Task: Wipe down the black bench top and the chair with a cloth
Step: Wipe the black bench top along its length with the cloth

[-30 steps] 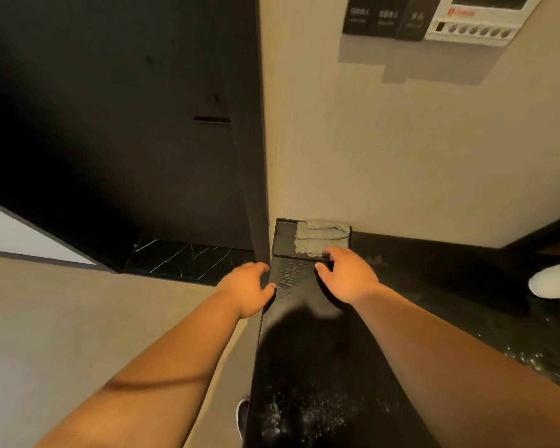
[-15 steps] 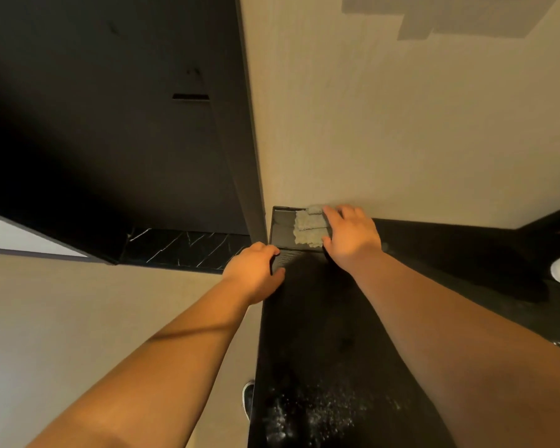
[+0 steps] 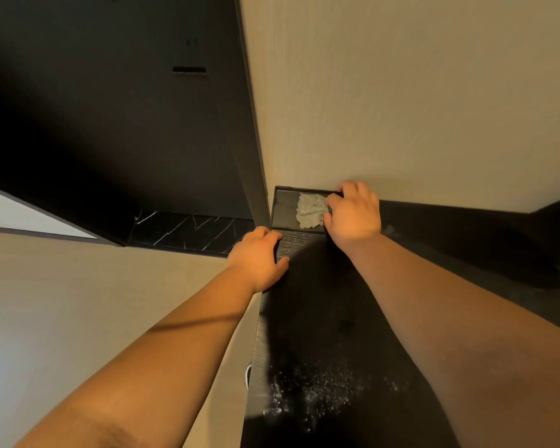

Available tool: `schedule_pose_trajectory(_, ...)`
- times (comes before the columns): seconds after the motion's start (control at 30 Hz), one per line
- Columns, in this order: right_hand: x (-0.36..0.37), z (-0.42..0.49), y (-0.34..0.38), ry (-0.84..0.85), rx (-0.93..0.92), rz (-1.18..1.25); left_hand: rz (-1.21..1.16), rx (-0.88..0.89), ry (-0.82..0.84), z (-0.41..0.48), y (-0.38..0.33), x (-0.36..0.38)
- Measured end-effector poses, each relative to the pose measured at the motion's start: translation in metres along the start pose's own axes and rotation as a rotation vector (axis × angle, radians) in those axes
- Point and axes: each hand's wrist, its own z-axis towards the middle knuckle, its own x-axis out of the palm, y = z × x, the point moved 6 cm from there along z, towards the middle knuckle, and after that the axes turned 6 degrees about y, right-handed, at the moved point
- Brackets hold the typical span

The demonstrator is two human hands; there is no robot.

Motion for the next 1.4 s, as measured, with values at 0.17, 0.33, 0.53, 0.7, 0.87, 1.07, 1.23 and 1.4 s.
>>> schedule_pose_trajectory(0.17,-0.017,-0.022,0.003,-0.021,-0.035,0.105,0.007,0.034,-0.014,-0.010,-0.006,-0.007)
schedule_pose_trajectory(0.33,-0.020,-0.050,0.004,-0.027,-0.074,0.061,0.004,0.067,-0.021,-0.021,-0.011,-0.011)
schedule_pose_trajectory(0.53,-0.003,-0.088,0.000,0.089,-0.077,0.108,0.042,0.070,0.007,-0.032,-0.007,0.006)
schedule_pose_trajectory(0.7,0.032,-0.113,-0.003,0.179,-0.041,0.147,-0.007,0.037,-0.062,-0.041,-0.001,0.029)
schedule_pose_trajectory(0.87,0.049,-0.127,0.009,0.066,-0.163,0.103,-0.148,-0.078,-0.126,-0.045,0.014,0.051)
schedule_pose_trajectory(1.07,0.070,-0.116,0.032,0.234,-0.378,-0.012,-0.330,-0.110,-0.176,-0.049,0.022,0.085)
schedule_pose_trajectory(1.23,0.067,-0.090,0.063,0.189,-0.606,-0.035,-0.416,-0.064,-0.265,-0.050,0.025,0.091)
schedule_pose_trajectory(1.4,0.069,-0.064,0.084,0.241,-0.693,0.012,-0.433,-0.065,-0.297,-0.048,0.026,0.092)
